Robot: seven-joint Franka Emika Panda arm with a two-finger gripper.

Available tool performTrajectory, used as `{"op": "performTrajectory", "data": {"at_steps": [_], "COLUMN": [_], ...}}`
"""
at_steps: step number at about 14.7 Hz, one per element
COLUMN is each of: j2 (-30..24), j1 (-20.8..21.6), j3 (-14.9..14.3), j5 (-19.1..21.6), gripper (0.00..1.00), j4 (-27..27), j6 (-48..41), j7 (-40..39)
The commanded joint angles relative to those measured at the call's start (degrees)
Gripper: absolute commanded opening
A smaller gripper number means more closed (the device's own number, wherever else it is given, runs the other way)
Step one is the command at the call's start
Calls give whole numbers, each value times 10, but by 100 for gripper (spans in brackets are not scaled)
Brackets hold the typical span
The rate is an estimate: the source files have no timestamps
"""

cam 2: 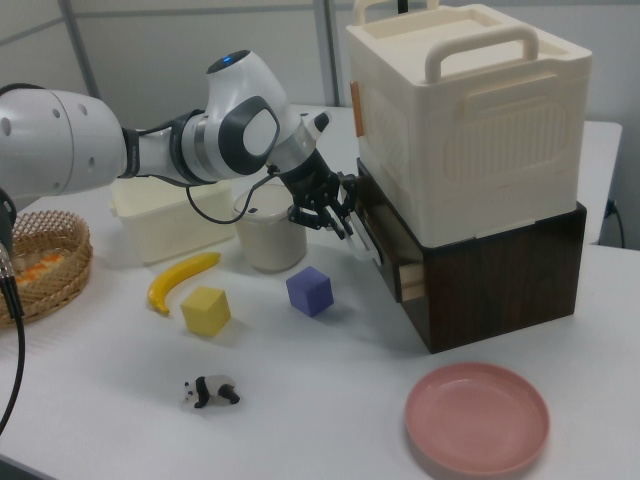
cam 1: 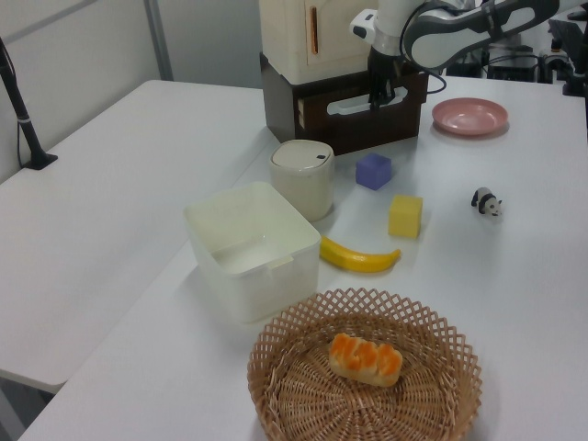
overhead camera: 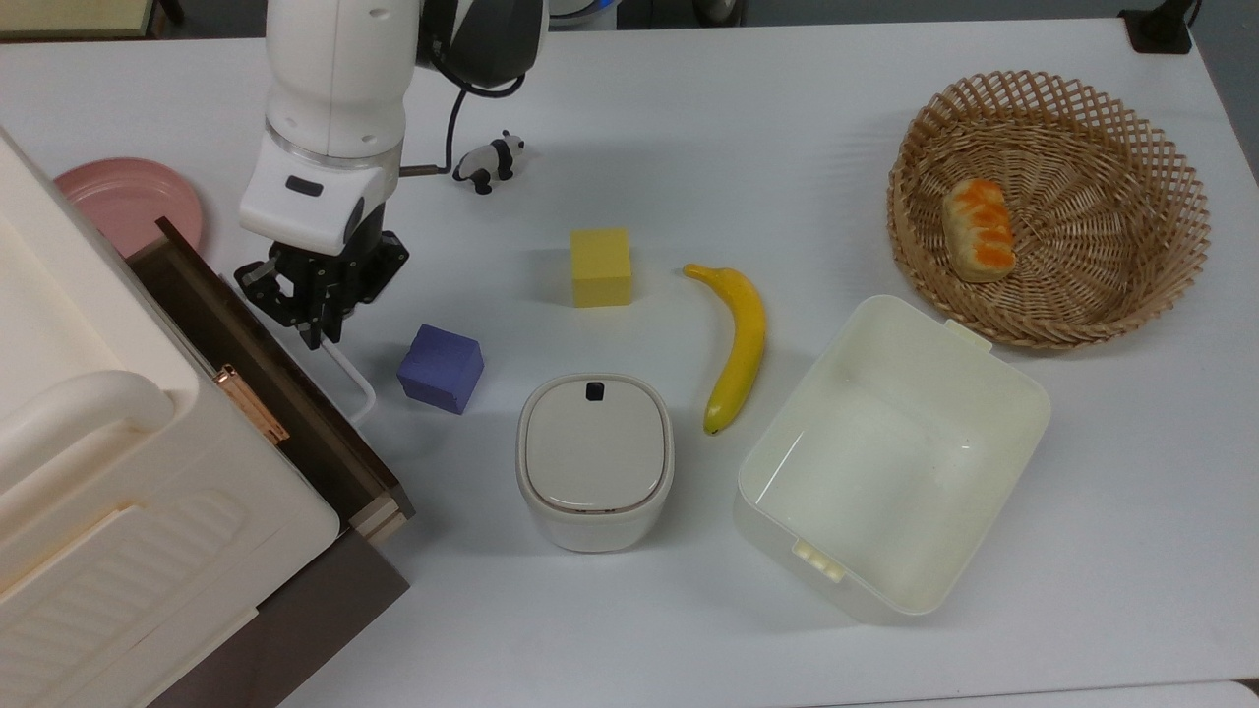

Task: Open the drawer
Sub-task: 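Pull the drawer handle outward to slide the drawer fully open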

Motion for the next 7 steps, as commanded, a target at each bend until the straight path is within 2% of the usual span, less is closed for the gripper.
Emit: {"op": "performTrajectory", "data": {"at_steps": [1, 7], "j2": [3, -4], "j1": [6, 10], "j3": [-2, -2], "j5": [7, 6], "gripper": [7, 5], "j4": [-3, -9], "j6": [-7, -11], "j7": [6, 5]}}
